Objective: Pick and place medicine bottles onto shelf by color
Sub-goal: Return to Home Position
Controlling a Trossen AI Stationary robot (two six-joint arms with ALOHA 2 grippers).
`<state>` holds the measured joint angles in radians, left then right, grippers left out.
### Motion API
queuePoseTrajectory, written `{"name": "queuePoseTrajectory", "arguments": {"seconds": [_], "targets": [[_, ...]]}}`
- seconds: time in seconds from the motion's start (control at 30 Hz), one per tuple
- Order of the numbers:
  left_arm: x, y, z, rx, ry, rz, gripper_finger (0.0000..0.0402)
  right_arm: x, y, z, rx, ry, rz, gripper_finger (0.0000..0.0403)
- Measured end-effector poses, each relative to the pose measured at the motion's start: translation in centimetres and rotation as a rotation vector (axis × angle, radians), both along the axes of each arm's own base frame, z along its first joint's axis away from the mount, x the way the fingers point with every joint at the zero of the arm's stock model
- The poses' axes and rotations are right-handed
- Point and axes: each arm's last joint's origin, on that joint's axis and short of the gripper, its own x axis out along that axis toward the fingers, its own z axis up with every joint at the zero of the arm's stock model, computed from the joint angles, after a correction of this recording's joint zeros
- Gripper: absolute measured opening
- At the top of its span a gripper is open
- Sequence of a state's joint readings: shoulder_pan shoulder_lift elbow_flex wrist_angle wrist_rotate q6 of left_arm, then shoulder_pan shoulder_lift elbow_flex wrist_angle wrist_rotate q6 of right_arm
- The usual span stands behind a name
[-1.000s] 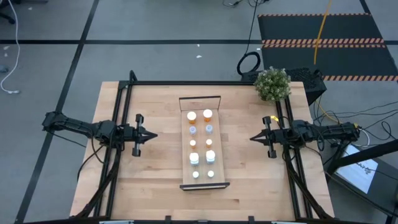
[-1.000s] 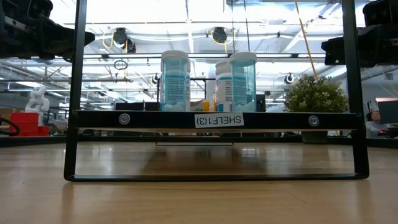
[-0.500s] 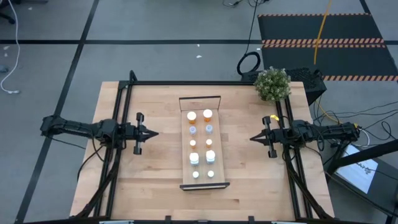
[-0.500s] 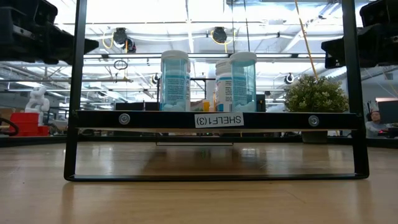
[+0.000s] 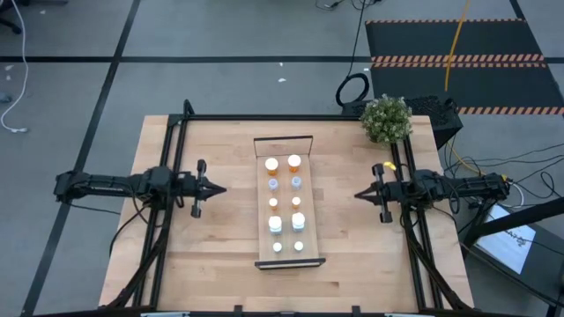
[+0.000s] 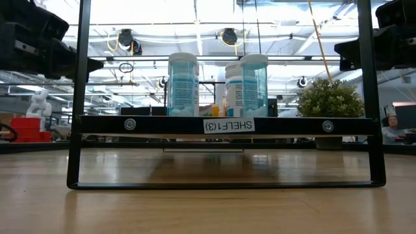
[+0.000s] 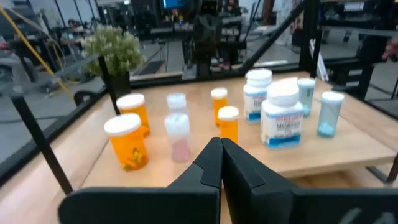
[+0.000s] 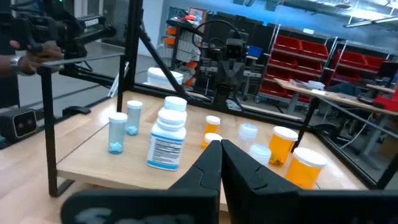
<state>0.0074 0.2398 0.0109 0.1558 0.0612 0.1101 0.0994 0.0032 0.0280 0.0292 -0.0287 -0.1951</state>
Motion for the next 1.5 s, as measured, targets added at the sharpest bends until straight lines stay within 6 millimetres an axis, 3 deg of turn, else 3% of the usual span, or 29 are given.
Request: {"name": "queuePoseTrajectory", "arguments": {"seconds": [0.57, 1.2, 1.5], "targets": [[-1.5, 0.0, 0.7, -0.025, -0.101, 0.005, 0.0004, 0.0, 0.0, 0.5, 0.005, -0.055, 0.002, 0.0], [-1.5, 0.0, 0.6, -0.016, -0.091, 0.011, 0.0003, 0.0, 0.0, 0.5, 0.006, -0.057, 0.0, 0.0], [-1.5, 0.1, 0.6, -0.029, -0.09, 0.012, 0.0032, 0.0, 0.0, 0.6, 0.006, -0.057, 0.0, 0.0]]}}
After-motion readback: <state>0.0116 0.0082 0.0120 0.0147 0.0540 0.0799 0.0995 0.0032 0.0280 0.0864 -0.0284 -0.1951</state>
